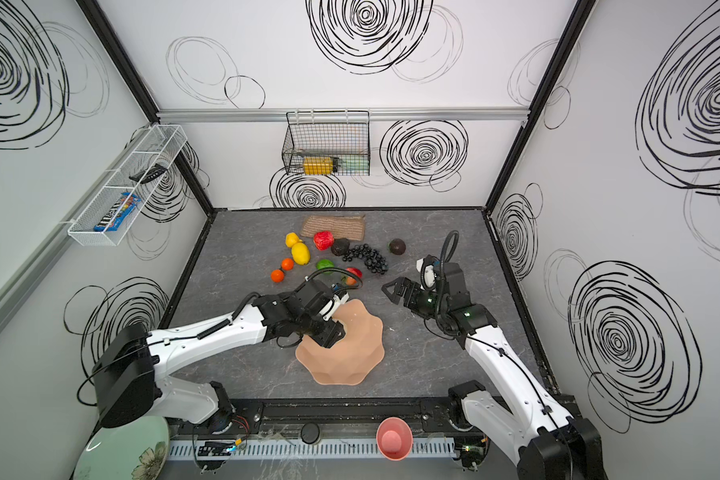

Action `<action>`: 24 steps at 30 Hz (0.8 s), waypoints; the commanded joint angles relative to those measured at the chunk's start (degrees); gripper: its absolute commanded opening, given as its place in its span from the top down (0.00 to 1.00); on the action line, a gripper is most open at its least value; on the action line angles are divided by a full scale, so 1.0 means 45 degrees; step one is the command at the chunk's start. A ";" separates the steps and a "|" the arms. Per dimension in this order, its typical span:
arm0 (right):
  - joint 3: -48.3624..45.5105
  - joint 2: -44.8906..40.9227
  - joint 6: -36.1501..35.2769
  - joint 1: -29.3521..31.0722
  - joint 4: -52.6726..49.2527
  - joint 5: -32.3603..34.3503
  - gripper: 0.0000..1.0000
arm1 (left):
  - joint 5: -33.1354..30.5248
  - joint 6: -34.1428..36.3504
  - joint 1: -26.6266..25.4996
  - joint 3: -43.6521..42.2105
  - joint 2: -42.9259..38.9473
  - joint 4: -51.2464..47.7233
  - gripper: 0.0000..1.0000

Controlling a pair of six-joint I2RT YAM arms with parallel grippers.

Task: Place and organize the fake fruits in the fruit bowl

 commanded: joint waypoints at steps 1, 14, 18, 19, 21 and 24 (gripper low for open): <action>-0.0159 -0.0270 -0.0343 -0.0106 -0.0206 0.0155 0.00 | 0.0459 0.0092 -0.0199 0.0507 0.0750 -0.0315 0.36; -0.0295 -0.0448 -0.0324 -0.0244 -0.0338 0.0252 0.00 | 0.0248 0.0092 -0.0503 0.1159 0.2140 -0.0613 0.32; -0.0236 -0.0452 -0.0290 -0.0249 -0.0324 0.0296 0.00 | 0.0028 0.0274 -0.0431 0.1385 0.2208 -0.1084 0.28; -0.0262 -0.0452 -0.0274 -0.0249 -0.0342 0.0303 0.00 | -0.0054 0.0371 -0.0401 0.1483 0.2229 -0.1187 0.27; -0.0291 -0.0435 -0.0229 -0.0257 -0.0294 0.0295 0.00 | -0.0067 0.0447 -0.0361 0.1626 0.2279 -0.1281 0.23; -0.0331 -0.0464 -0.0134 -0.0255 -0.0251 0.0292 0.00 | 0.0006 0.0400 -0.0321 0.1760 0.2308 -0.1256 0.19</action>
